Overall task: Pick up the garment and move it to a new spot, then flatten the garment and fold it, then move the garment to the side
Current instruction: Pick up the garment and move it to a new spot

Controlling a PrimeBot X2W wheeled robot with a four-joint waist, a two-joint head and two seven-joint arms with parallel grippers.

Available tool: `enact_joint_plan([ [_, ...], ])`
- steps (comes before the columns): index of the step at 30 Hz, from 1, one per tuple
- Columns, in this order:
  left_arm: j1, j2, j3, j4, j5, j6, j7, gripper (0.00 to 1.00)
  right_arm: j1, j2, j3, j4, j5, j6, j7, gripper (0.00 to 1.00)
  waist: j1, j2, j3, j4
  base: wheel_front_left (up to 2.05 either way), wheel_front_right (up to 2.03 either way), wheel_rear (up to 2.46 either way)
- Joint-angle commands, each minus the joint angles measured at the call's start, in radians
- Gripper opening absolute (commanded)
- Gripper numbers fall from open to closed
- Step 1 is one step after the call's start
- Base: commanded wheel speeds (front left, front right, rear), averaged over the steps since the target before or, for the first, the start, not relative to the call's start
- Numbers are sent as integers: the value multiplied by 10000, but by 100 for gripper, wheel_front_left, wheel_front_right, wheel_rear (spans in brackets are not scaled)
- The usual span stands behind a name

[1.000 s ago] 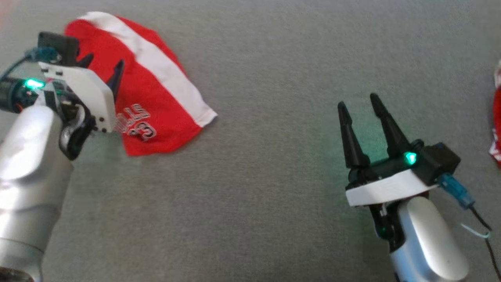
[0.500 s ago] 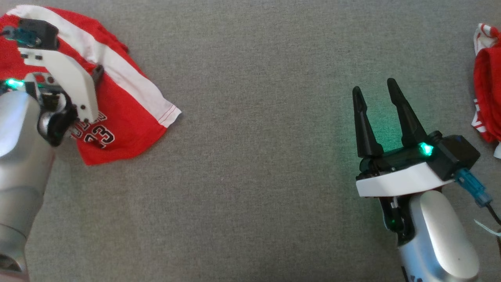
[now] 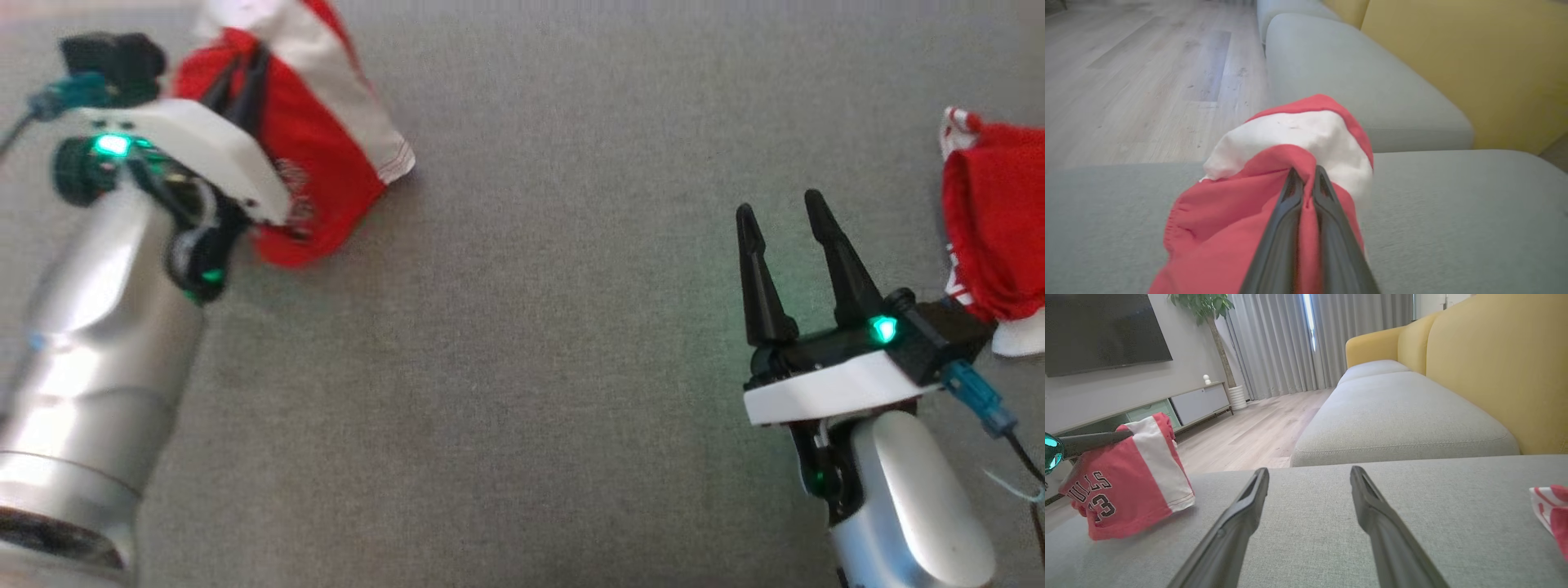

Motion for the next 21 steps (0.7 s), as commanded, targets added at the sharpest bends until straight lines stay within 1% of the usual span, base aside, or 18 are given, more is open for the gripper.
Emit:
enact_joint_plan([
  [1, -140, 207, 297, -368, -79, 16, -134, 0, 105, -16, 176, -233, 59, -9, -92, 100, 1, 0, -410, 33, 0, 0, 0],
  [4, 195, -339, 82, -751, -97, 99, -264, 0, 153, -16, 92, -100, 136, -9, -91, 100, 1, 0, -714, -23, 0, 0, 0],
  [6, 435, -729, -120, -990, -28, 284, -336, 0, 158, -16, 54, -42, 175, -9, -91, 100, 1, 0, -858, -90, 0, 0, 0],
  [10, 935, -1694, -388, -1372, -60, 784, -532, 0, 131, -16, -33, 38, 305, -9, -128, 100, 1, 0, -989, -360, 0, 0, 0],
  [14, 1232, -2284, -685, -1515, 13, 1362, -666, 0, 69, -16, -84, 93, 431, -9, -171, 100, 1, 0, -944, -728, 0, 0, 0],
  [15, 1261, -2359, -801, -1487, 74, 1499, -656, 45, 44, -16, -90, 107, 460, -9, -181, 100, 1, 0, -899, -816, 0, 0, 0],
  [16, 1267, -2398, -943, -1423, 202, 1627, -659, 100, 13, -16, -80, 126, 484, -9, -193, 100, 1, 0, -852, -904, 0, 0, 0],
  [18, 1224, -2402, -1116, -1237, 503, 1884, -827, 100, -59, -16, -13, 166, 533, -9, -223, 100, 1, 0, -738, -1057, 0, 0, 0],
  [21, 1214, -2243, -1123, -980, 687, 1959, -1195, 100, -121, -16, 7, 233, 593, -9, -280, 100, 1, 0, -637, -1140, 0, 0, 0],
])
